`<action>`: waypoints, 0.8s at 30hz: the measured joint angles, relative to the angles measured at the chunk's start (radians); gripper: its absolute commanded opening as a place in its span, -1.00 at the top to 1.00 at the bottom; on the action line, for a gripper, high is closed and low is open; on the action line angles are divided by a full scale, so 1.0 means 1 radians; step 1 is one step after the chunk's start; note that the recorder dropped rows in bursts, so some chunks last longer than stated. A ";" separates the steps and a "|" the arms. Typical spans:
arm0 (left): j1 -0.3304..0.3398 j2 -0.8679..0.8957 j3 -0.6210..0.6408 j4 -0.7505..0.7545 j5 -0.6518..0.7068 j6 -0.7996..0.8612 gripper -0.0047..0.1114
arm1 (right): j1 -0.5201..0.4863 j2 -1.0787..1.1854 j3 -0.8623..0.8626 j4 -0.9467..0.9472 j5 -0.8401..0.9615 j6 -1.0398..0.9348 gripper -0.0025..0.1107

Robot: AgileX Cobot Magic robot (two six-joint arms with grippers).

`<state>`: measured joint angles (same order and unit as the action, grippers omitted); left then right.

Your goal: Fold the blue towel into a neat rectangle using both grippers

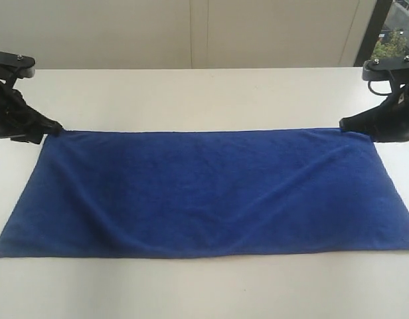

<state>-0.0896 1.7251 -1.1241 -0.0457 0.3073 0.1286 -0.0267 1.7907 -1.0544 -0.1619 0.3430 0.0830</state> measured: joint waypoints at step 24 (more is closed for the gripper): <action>-0.067 -0.235 0.486 -0.118 -0.089 0.004 0.92 | 0.007 -0.207 0.296 0.028 -0.160 0.049 0.96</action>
<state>-0.1568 1.4904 -0.6384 -0.1637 0.2179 0.1326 -0.0201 1.5834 -0.7584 -0.1338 0.1827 0.1319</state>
